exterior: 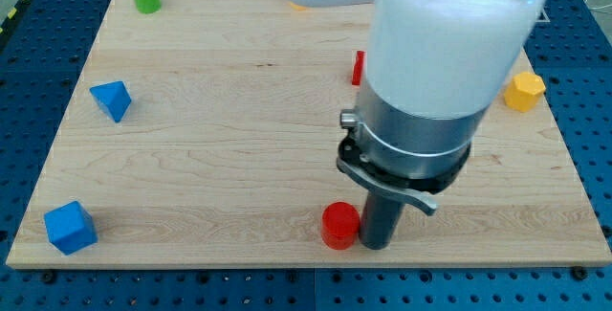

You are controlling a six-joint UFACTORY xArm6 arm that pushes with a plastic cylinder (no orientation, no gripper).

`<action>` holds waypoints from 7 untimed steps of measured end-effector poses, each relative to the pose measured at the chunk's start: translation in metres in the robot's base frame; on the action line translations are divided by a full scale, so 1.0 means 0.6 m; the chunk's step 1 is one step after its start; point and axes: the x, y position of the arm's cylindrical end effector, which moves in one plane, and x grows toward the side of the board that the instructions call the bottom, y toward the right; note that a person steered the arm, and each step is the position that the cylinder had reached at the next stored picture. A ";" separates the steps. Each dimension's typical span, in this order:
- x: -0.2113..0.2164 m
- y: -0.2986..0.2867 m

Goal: Push the red star to the bottom right

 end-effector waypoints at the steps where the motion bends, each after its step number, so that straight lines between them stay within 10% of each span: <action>1: -0.002 -0.023; 5: -0.014 -0.017; 7: -0.163 -0.017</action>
